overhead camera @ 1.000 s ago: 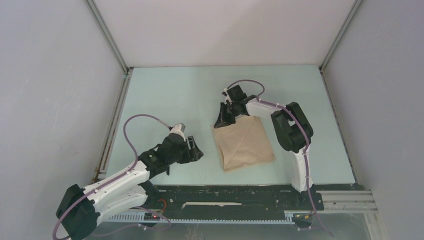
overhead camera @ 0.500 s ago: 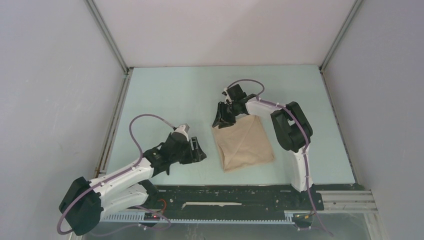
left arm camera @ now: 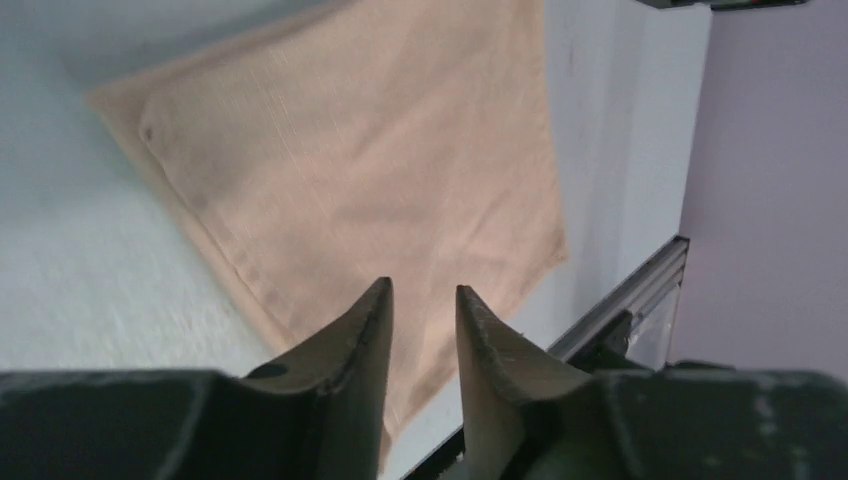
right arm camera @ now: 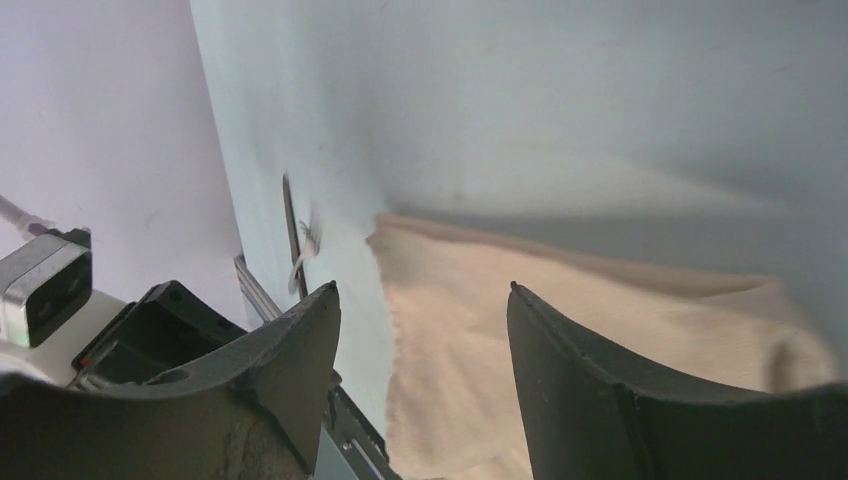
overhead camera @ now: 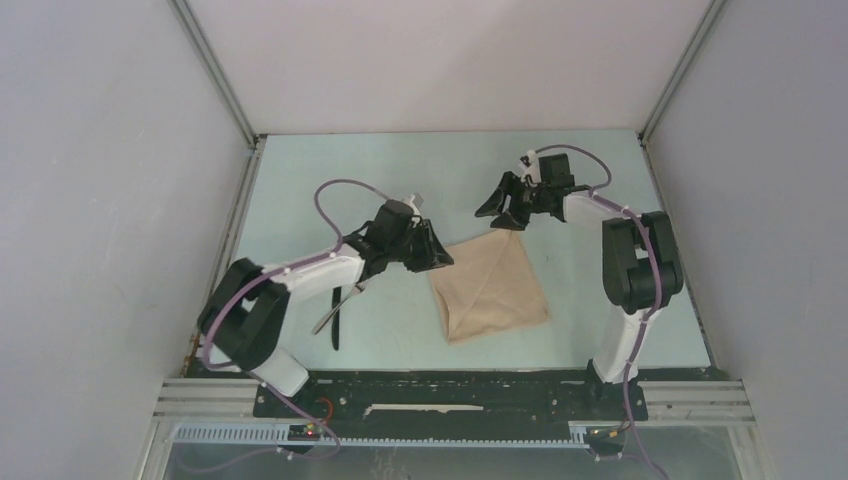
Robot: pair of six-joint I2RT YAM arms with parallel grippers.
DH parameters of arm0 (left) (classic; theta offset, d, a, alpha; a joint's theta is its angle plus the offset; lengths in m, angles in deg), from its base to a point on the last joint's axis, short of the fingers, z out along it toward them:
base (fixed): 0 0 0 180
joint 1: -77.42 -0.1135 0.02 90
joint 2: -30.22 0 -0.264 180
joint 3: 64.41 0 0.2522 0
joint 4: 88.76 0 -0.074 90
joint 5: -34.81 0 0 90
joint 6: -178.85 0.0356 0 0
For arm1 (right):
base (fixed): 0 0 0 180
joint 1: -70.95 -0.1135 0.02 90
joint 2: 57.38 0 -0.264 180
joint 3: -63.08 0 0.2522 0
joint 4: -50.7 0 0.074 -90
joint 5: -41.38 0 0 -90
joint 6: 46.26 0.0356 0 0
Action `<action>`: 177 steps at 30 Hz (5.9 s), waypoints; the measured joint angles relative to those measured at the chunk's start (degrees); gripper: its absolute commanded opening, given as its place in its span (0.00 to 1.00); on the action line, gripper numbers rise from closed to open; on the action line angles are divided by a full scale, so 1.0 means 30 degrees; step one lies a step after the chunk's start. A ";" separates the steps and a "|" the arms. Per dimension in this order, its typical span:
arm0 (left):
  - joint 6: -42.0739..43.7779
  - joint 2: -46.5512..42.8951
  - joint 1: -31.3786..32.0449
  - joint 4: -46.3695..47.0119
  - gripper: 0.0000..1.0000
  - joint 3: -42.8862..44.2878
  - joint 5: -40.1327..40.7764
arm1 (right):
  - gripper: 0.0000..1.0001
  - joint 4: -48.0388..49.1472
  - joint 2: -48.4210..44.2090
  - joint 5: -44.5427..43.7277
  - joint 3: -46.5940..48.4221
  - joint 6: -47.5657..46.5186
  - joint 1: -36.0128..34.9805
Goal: Fold the napkin into a case and place the utensils inside
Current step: Fold the top corner of the square-folded napkin at the center of the board, then smooth out the top corner of the smaller rectangle-folded napkin at the center of the board, then pick up the upper triangle-folded napkin from the center of the board.
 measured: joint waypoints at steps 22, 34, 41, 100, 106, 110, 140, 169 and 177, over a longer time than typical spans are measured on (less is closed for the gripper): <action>-0.0044 0.6878 -0.2659 0.0612 0.13 0.2586 -0.0510 | 0.67 0.3031 0.2317 0.1727 -0.1035 0.0612 0.2047; -0.0051 0.6929 -0.2812 0.0597 0.10 0.2586 -0.0488 | 0.67 0.3111 0.2820 0.1807 -0.1610 0.0372 0.3985; -0.0044 0.7140 -0.2878 0.0554 0.08 0.2798 -0.0758 | 0.68 0.1100 0.1778 0.0882 -0.1523 -0.0240 0.4532; -0.0481 0.7351 -0.3082 0.0707 0.00 0.2965 -0.0678 | 0.72 1.7252 -0.5144 0.2193 -1.5395 0.9602 -0.5894; -0.0423 0.7344 -0.3089 0.0678 0.00 0.2973 -0.0663 | 0.71 1.7369 -0.4364 0.1865 -1.5409 0.9595 -0.6506; -0.0350 0.7344 -0.3104 0.0685 0.00 0.2973 -0.0670 | 0.71 1.8535 -0.3228 0.1792 -1.5475 0.9989 -0.7133; -0.0342 0.7380 -0.3359 0.0714 0.00 0.2980 -0.0809 | 0.70 1.5489 -0.5027 -0.0758 -1.6196 0.8349 -0.9887; 0.0940 0.3089 -0.3963 -0.3373 0.61 0.2492 0.0736 | 0.62 -0.3803 -0.7781 -1.1788 -0.7053 0.1530 -1.4076; 0.2047 -0.5202 -0.6135 -0.6229 0.62 -0.0219 0.2543 | 0.51 -1.1628 -0.2208 -1.7566 0.1399 0.2965 -1.8032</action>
